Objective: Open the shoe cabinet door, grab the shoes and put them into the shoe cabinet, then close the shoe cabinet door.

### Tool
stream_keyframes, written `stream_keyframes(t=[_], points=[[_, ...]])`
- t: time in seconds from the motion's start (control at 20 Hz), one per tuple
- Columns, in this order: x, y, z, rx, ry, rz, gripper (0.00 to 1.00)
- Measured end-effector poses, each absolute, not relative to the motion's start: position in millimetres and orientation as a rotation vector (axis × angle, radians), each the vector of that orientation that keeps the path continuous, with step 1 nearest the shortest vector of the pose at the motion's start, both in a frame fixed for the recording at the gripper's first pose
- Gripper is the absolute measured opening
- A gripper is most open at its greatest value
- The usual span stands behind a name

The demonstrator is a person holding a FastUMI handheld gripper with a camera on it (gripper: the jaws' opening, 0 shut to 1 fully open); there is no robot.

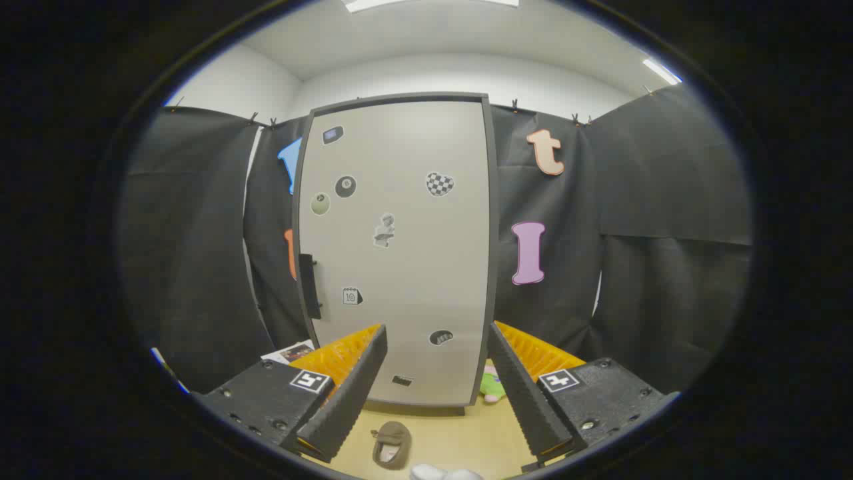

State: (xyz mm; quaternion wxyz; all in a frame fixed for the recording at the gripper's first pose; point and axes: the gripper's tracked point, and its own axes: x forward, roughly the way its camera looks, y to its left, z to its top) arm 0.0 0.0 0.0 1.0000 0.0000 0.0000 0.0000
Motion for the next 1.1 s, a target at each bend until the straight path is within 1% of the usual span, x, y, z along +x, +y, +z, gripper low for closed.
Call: stream_keyframes(t=[0.8, 1.1], points=[[15, 23, -9, -0.014, 0.012, -0.01, 0.99], [49, 56, -11, -0.053, -0.001, -0.004, 0.99]])
